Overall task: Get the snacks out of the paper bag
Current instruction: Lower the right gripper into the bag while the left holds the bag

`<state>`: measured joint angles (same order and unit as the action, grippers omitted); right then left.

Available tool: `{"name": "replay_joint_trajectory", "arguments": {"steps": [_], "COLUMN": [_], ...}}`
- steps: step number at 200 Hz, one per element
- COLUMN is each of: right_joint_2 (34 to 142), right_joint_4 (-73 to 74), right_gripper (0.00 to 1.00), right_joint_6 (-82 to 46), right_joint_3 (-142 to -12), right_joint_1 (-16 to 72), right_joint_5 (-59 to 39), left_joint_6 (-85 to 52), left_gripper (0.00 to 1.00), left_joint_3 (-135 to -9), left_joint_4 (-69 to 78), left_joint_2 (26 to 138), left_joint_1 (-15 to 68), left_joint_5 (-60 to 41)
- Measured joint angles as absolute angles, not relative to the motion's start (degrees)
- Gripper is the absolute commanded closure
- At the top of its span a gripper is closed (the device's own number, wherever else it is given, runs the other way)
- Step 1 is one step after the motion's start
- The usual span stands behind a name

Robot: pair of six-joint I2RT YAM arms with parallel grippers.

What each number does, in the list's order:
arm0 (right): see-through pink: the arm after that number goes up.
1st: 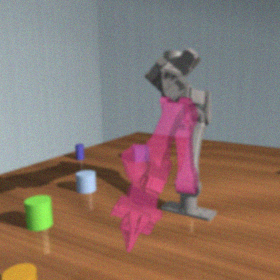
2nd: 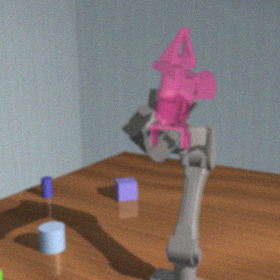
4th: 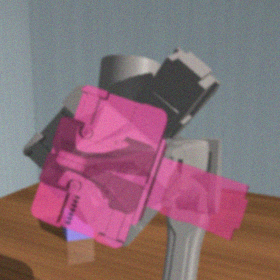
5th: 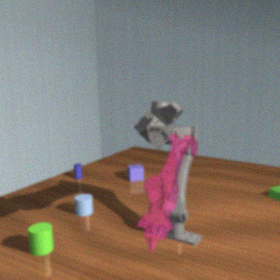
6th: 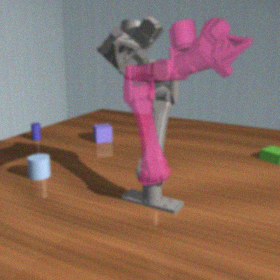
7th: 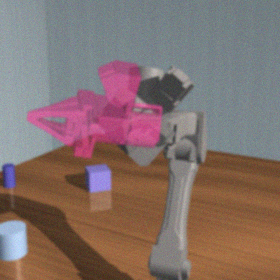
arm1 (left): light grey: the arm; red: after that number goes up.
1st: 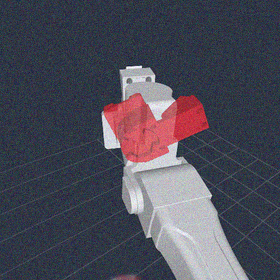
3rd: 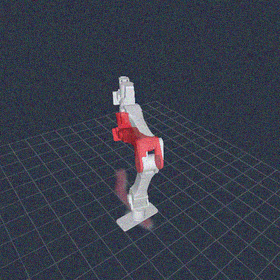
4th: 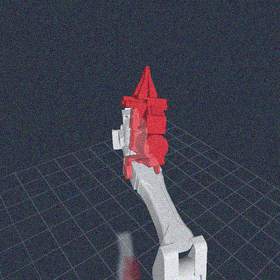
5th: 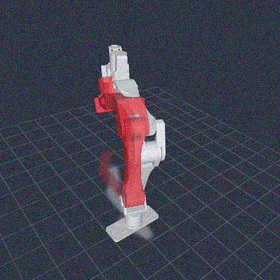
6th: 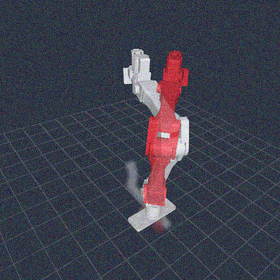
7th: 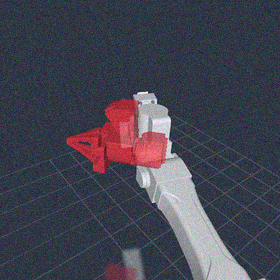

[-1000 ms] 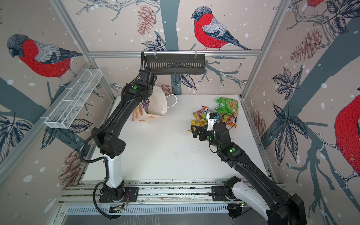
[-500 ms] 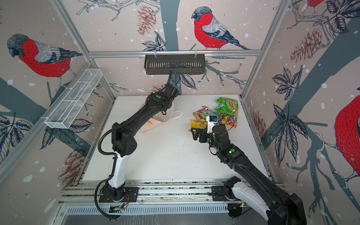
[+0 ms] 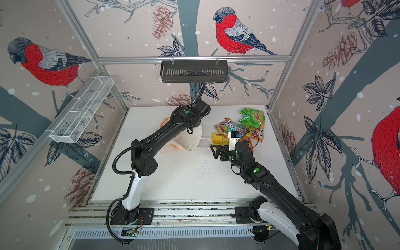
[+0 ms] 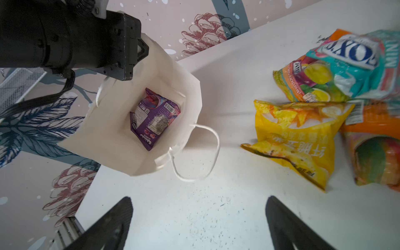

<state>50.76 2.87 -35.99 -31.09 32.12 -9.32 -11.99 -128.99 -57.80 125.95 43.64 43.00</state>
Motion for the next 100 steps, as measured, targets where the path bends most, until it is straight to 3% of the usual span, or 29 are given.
{"name": "replay_joint_trajectory", "arguments": {"steps": [56, 100], "right_joint_2": [55.02, 61.69], "right_joint_4": [11.11, 14.50], "right_gripper": [0.11, 0.32], "right_joint_6": [-36.18, -35.70], "right_joint_3": [-29.78, -30.96], "right_joint_1": [41.12, 47.27], "right_joint_5": [-7.88, -4.32], "left_joint_6": [-14.74, -15.20], "left_gripper": [1.00, 1.00], "left_joint_3": [-126.85, -119.17], "left_joint_4": [-58.28, -56.23], "left_joint_2": [123.72, 116.99], "left_joint_1": [45.45, 47.24], "left_joint_5": [39.62, 36.21]}}
